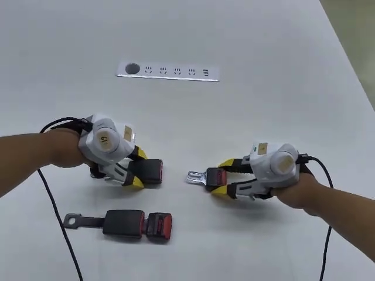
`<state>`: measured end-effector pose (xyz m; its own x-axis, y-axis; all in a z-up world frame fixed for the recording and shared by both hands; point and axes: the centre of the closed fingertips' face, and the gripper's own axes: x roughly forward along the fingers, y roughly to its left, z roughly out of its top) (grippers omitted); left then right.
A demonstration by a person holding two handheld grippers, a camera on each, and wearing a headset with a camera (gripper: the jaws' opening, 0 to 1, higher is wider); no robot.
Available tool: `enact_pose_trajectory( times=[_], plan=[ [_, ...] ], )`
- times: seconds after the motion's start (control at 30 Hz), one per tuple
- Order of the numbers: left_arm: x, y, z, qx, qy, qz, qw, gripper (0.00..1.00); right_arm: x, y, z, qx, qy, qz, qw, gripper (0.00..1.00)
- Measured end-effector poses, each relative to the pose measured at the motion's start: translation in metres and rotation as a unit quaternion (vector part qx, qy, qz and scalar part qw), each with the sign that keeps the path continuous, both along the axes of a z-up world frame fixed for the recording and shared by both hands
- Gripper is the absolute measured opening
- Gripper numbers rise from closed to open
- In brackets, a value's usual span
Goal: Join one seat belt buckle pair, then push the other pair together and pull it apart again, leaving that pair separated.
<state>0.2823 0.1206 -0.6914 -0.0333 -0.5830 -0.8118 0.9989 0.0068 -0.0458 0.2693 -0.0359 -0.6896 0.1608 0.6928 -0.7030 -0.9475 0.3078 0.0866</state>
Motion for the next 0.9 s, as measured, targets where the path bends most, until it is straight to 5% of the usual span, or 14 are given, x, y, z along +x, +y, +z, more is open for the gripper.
enact_pose_trajectory(
  times=[0.9],
  plan=[
    [-0.002, -0.001, 0.002, 0.028, -0.002, -0.007, 0.9996, 0.35, -0.005, -0.053, 0.004, -0.010, 0.004, -0.027, 0.9996, 0.35]
  ],
)
